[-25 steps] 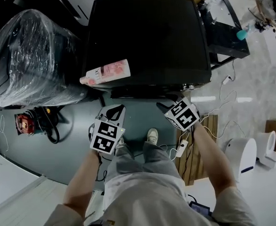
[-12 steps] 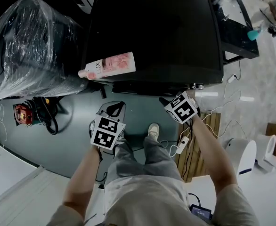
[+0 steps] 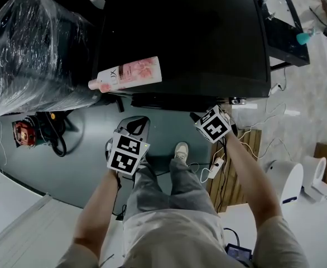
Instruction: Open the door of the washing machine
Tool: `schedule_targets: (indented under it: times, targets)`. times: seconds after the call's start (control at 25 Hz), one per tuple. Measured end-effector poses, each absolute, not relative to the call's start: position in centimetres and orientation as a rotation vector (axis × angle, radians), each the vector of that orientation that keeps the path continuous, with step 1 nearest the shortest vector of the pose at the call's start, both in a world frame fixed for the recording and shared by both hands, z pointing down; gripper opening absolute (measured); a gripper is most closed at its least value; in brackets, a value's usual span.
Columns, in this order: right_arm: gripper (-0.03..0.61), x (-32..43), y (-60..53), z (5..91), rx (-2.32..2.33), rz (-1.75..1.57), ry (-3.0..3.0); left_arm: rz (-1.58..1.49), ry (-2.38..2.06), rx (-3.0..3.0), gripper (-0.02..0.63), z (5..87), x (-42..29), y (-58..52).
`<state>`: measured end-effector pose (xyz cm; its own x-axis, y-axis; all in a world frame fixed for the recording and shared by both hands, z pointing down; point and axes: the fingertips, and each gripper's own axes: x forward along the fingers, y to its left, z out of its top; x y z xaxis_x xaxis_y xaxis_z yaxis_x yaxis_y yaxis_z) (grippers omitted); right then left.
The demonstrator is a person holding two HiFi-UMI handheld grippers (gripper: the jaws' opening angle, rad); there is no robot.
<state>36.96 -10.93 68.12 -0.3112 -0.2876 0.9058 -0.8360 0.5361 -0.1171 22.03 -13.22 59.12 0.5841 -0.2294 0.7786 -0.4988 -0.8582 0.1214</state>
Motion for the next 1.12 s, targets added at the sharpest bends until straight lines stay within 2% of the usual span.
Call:
schedule_targets:
  times: [0.12, 0.6, 1.12]
  targets:
    - [0.170, 37.2, -11.1, 68.3, 0.920, 0.700, -1.846, 1.167, -0.584, 2.472, 0.018, 59.9, 21.8, -13.0]
    - [0.161, 36.0, -8.4, 68.6, 0.864, 0.782, -1.822, 1.169, -0.565, 2.421, 0.018, 61.7, 20.4, -11.3]
    - [0.160, 28.3, -0.8, 69.2, 0.924, 0.898, -1.795, 1.224, -0.565, 2.339, 0.018, 64.2, 14.2, -6.7]
